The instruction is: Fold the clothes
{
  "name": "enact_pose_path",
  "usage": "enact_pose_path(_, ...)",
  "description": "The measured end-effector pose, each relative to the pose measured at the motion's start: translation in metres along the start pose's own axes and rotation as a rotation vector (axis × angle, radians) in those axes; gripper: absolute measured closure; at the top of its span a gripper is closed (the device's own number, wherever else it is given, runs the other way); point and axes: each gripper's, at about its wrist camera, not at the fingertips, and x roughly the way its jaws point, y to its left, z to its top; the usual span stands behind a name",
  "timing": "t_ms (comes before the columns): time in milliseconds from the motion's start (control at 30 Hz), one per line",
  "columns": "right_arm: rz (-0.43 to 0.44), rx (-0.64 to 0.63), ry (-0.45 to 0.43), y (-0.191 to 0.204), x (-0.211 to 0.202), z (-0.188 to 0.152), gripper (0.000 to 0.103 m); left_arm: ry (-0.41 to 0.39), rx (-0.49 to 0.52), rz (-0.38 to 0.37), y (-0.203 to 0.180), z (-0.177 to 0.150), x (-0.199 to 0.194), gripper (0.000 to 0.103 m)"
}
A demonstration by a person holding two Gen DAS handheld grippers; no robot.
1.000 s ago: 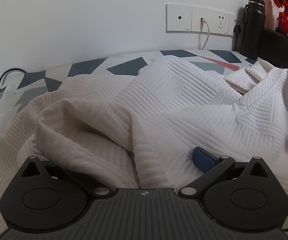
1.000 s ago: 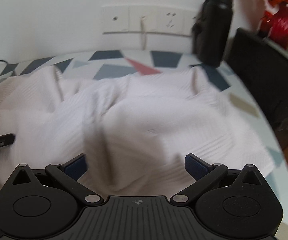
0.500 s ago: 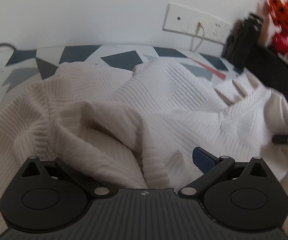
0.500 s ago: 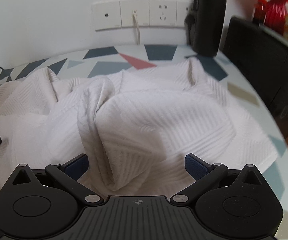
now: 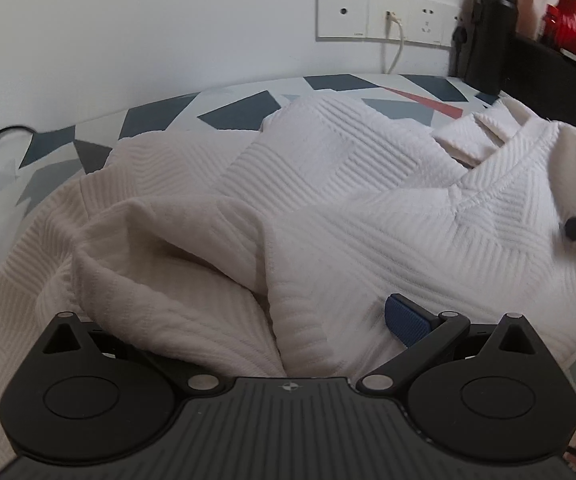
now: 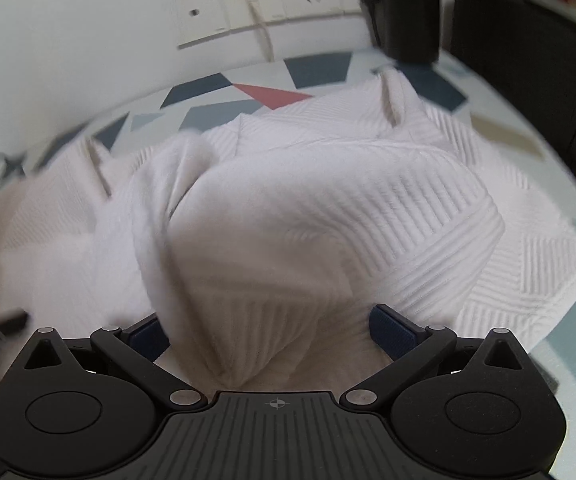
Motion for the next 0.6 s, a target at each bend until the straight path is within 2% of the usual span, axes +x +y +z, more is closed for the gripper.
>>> enact_pose_path(100, 0.086, 0.165, 0.027, -0.022, -0.002, 0.011, 0.001, 0.028, -0.023, -0.008, 0.003, 0.006, 0.001, 0.000)
enact_pose_path(167, 0.120, 0.209, 0.063, -0.031, -0.001, 0.018, 0.001, 0.039, -0.040, -0.014, 0.005, 0.008, 0.002, 0.000)
enact_pose_path(300, 0.135, 0.201, 0.087, -0.032, 0.001, 0.021, 0.001, 0.036, -0.057, -0.025, 0.008, 0.008, 0.001, 0.000)
enact_pose_path(600, 0.127, 0.168, 0.059, -0.028, 0.001, 0.018, 0.001, 0.031, -0.029, -0.033, 0.006, 0.006, 0.000, 0.000)
